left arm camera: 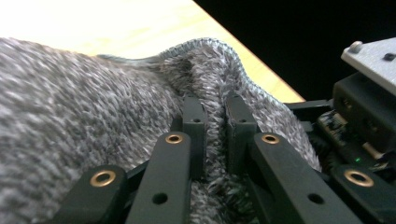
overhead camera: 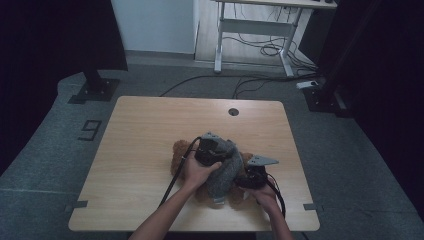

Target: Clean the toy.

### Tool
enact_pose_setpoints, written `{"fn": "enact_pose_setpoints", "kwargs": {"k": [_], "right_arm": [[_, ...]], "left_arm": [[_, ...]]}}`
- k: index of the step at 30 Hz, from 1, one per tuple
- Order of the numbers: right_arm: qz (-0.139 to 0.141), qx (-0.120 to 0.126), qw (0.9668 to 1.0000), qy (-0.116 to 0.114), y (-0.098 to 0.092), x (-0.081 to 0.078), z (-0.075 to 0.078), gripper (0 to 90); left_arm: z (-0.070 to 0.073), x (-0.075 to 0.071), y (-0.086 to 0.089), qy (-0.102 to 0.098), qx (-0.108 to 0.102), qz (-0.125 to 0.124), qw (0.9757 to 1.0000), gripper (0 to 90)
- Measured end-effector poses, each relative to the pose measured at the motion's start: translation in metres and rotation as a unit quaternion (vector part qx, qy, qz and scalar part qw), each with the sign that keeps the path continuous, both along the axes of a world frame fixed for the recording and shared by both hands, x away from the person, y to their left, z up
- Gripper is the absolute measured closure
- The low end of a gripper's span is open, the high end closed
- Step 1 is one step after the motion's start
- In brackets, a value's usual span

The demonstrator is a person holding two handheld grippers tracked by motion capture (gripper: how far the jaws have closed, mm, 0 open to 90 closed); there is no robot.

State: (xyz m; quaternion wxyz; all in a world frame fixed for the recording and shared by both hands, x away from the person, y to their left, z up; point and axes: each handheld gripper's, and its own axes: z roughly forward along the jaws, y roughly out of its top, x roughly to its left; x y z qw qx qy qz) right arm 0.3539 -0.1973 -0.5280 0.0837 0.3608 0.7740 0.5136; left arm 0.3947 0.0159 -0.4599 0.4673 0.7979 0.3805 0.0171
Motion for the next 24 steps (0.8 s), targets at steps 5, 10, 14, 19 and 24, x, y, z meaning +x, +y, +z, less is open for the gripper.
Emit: {"fn": "enact_pose_setpoints", "kwargs": {"k": [5,10,14,19,24], "right_arm": [[-0.002,0.005,1.0000,0.000,-0.001,0.000,-0.001,45.2],[-0.002,0.008,1.0000,0.000,-0.002,0.000,-0.002,45.2],[-0.002,0.008,1.0000,-0.001,-0.002,0.000,-0.002,45.3],[-0.003,0.007,1.0000,-0.003,-0.001,0.000,-0.002,45.3],[-0.003,0.008,1.0000,-0.004,-0.001,0.000,-0.002,45.3]], "left_arm": [[0.001,-0.004,0.030,-0.033,0.033,0.044,0.9980,81.1],[0.000,-0.007,0.074,-0.047,0.019,0.080,0.9955,81.6],[0.003,-0.008,0.106,-0.057,0.025,0.112,0.9918,81.6],[-0.013,-0.001,0.150,-0.024,0.012,0.158,0.9871,81.3],[-0.050,0.002,0.174,0.038,0.031,0.173,0.9837,81.4]]}}
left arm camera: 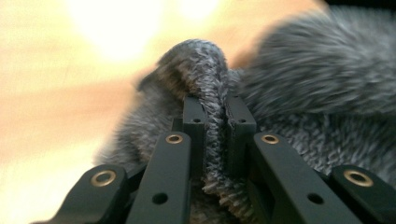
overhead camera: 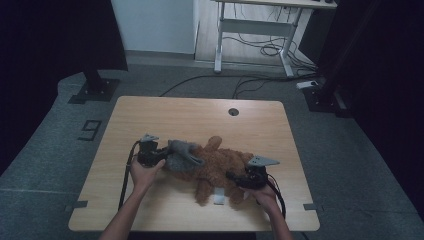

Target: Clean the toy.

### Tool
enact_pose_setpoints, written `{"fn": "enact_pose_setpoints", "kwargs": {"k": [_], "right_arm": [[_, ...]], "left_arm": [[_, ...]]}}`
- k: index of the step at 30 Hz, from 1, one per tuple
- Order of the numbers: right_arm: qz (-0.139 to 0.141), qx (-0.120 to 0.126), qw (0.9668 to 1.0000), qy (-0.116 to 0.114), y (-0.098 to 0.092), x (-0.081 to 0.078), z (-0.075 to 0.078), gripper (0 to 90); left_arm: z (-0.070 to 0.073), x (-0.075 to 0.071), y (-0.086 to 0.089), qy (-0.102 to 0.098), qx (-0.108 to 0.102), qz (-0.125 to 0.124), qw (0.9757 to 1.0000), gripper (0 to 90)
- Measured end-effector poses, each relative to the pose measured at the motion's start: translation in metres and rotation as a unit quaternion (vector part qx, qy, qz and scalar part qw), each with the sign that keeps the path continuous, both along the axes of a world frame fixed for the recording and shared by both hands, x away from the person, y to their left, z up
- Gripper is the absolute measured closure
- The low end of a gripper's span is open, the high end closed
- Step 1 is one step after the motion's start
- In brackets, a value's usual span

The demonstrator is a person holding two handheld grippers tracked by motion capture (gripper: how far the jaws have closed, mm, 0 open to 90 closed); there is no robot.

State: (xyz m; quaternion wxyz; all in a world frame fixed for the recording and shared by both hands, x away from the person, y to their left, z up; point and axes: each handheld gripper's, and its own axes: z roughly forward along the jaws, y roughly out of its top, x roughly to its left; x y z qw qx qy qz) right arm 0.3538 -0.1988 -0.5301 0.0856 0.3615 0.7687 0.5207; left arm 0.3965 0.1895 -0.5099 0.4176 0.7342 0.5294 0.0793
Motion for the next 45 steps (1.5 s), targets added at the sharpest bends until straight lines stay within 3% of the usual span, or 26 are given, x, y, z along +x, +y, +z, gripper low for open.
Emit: {"fn": "enact_pose_setpoints", "kwargs": {"k": [4,8,11,14,18,22,25,27,29,31,33,39,41,43,45], "right_arm": [[-0.003,0.001,1.0000,0.003,0.000,0.000,0.000,42.2],[-0.022,-0.010,0.9996,0.012,0.001,-0.001,0.001,30.8],[-0.028,-0.022,0.9991,0.023,0.000,-0.001,0.004,29.7],[-0.028,-0.023,0.9986,0.038,0.000,-0.001,0.005,30.5],[-0.023,-0.018,0.9989,0.038,0.002,-0.001,0.004,42.6],[-0.012,-0.020,0.9997,0.009,0.005,-0.005,0.008,52.1],[-0.005,-0.032,0.9988,-0.036,0.009,-0.007,0.016,53.8],[-0.011,-0.041,0.9954,-0.085,0.011,-0.006,0.024,53.7],[-0.019,-0.037,0.9920,-0.119,0.011,-0.001,0.032,53.5],[-0.022,-0.045,0.9869,-0.153,0.011,0.006,0.039,52.3],[-0.025,-0.058,0.9840,-0.166,0.011,0.012,0.038,51.1],[-0.012,-0.080,0.9840,-0.158,0.013,0.012,0.013,50.1],[-0.005,-0.085,0.9844,-0.154,0.012,0.009,0.003,49.9],[-0.005,-0.074,0.9845,-0.159,0.010,0.006,-0.002,49.8],[-0.002,-0.074,0.9843,-0.160,0.009,0.003,-0.004,49.8]], "left_arm": [[-0.018,-0.001,-0.001,0.021,-0.020,-0.008,0.9996,81.5],[-0.016,-0.002,-0.009,0.016,-0.015,-0.012,0.9997,81.7],[-0.015,-0.002,-0.008,0.020,-0.021,-0.015,0.9995,81.7],[-0.016,-0.003,-0.008,0.024,-0.033,-0.015,0.9990,81.9],[-0.018,-0.003,-0.012,0.034,-0.069,-0.020,0.9968,83.2],[-0.016,0.000,-0.012,0.035,-0.107,-0.019,0.9934,83.9],[-0.008,0.003,-0.009,0.021,-0.126,-0.020,0.9916,84.0],[0.002,0.007,-0.007,0.009,-0.139,-0.019,0.9900,84.0],[0.012,0.012,-0.006,-0.007,-0.149,-0.016,0.9887,84.0],[0.018,0.015,-0.007,-0.022,-0.139,-0.012,0.9900,83.8],[0.015,0.019,-0.007,-0.016,-0.127,-0.010,0.9918,83.5],[-0.015,0.015,-0.006,0.017,-0.102,-0.009,0.9946,83.2],[-0.022,0.012,-0.004,0.021,-0.108,-0.010,0.9939,82.9],[-0.023,0.010,-0.002,0.023,-0.120,-0.012,0.9924,82.6],[-0.020,0.007,0.000,0.022,-0.109,-0.016,0.9936,82.2]]}}
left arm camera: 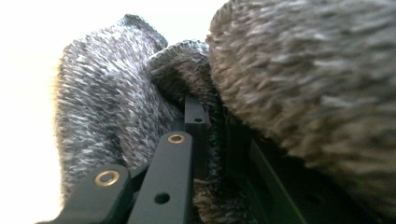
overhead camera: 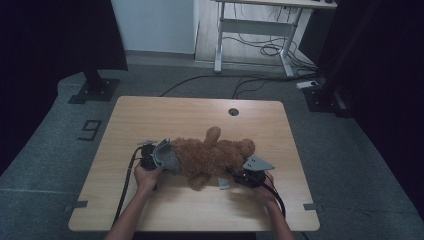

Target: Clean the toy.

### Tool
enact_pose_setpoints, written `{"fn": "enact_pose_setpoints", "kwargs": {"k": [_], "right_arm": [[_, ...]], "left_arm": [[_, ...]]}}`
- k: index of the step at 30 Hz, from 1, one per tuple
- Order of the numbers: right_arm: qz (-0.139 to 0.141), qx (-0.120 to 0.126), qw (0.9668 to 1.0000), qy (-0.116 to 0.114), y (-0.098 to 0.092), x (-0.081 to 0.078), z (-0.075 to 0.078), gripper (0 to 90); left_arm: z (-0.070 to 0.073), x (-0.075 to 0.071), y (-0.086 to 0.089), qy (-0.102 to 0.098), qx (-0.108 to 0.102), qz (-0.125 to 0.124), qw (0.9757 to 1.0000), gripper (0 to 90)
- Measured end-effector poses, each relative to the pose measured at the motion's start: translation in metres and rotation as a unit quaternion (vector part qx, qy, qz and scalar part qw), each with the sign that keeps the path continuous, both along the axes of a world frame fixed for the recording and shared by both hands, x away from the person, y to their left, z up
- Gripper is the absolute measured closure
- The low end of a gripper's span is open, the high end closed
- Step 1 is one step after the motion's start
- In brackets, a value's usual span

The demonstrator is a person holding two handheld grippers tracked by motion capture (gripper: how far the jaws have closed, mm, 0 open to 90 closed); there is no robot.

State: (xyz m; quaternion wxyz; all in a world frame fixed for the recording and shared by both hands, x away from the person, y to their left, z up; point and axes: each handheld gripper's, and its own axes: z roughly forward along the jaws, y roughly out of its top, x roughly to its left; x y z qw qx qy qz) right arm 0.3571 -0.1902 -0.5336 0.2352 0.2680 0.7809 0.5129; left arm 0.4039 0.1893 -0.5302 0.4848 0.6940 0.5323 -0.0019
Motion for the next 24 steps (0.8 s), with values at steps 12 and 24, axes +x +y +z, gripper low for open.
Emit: {"fn": "enact_pose_setpoints", "kwargs": {"k": [12,24], "right_arm": [[0.007,-0.001,0.9999,0.010,-0.003,-0.005,-0.004,49.8],[0.003,0.001,0.9999,0.012,-0.003,-0.006,-0.005,49.8]], "left_arm": [[0.092,-0.022,-0.015,-0.119,-0.003,-0.016,0.9928,82.3],[0.101,-0.005,-0.144,-0.122,-0.007,-0.127,0.9843,82.5]]}}
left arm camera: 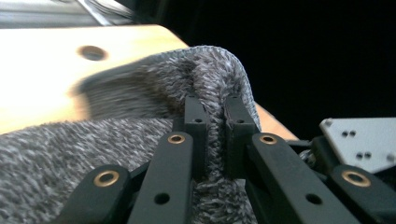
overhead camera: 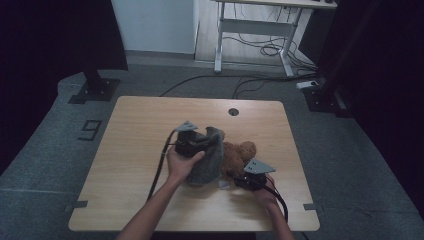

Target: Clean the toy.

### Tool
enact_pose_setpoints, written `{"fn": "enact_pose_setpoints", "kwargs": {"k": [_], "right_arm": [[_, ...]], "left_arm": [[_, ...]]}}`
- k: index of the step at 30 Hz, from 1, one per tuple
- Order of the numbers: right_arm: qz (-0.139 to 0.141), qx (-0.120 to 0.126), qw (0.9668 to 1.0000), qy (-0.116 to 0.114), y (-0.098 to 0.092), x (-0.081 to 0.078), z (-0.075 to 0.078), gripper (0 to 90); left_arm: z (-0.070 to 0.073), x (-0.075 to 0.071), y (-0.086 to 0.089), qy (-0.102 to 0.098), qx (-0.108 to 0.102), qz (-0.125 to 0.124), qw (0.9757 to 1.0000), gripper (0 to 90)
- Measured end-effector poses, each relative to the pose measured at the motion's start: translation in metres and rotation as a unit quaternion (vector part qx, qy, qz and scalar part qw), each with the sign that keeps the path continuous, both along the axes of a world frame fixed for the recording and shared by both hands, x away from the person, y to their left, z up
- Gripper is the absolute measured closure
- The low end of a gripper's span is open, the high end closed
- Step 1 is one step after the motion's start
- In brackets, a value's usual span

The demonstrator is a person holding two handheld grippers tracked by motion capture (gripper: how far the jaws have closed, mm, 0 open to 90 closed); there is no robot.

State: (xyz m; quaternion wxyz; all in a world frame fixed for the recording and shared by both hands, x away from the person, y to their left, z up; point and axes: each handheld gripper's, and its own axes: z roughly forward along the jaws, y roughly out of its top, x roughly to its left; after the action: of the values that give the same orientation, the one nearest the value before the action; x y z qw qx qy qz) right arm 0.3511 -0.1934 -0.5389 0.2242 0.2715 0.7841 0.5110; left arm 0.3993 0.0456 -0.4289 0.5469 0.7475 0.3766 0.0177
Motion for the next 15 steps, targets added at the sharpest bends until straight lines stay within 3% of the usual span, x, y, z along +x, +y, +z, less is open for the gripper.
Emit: {"fn": "enact_pose_setpoints", "kwargs": {"k": [4,6,8,9,11,15], "right_arm": [[-0.002,0.007,1.0000,-0.004,0.000,-0.002,-0.003,49.8],[-0.002,0.007,1.0000,-0.006,0.000,-0.003,-0.004,49.9],[-0.002,0.003,1.0000,-0.006,0.000,-0.003,-0.004,49.8],[-0.001,-0.001,1.0000,-0.007,-0.001,-0.003,-0.003,49.8],[-0.001,-0.007,1.0000,-0.005,0.000,-0.004,-0.004,49.7],[0.000,-0.012,0.9999,-0.004,0.001,-0.004,-0.004,49.7]], "left_arm": [[-0.006,0.012,-0.038,0.010,0.008,-0.017,0.9998,82.1],[-0.011,0.017,-0.052,0.027,0.014,-0.022,0.9993,81.9],[-0.021,0.021,-0.062,0.046,0.047,-0.017,0.9977,81.4],[-0.026,0.023,-0.064,0.053,0.064,-0.014,0.9965,81.2],[-0.031,0.025,-0.061,0.061,0.067,-0.007,0.9958,81.2],[-0.029,0.023,-0.051,0.053,0.093,0.007,0.9942,81.3]]}}
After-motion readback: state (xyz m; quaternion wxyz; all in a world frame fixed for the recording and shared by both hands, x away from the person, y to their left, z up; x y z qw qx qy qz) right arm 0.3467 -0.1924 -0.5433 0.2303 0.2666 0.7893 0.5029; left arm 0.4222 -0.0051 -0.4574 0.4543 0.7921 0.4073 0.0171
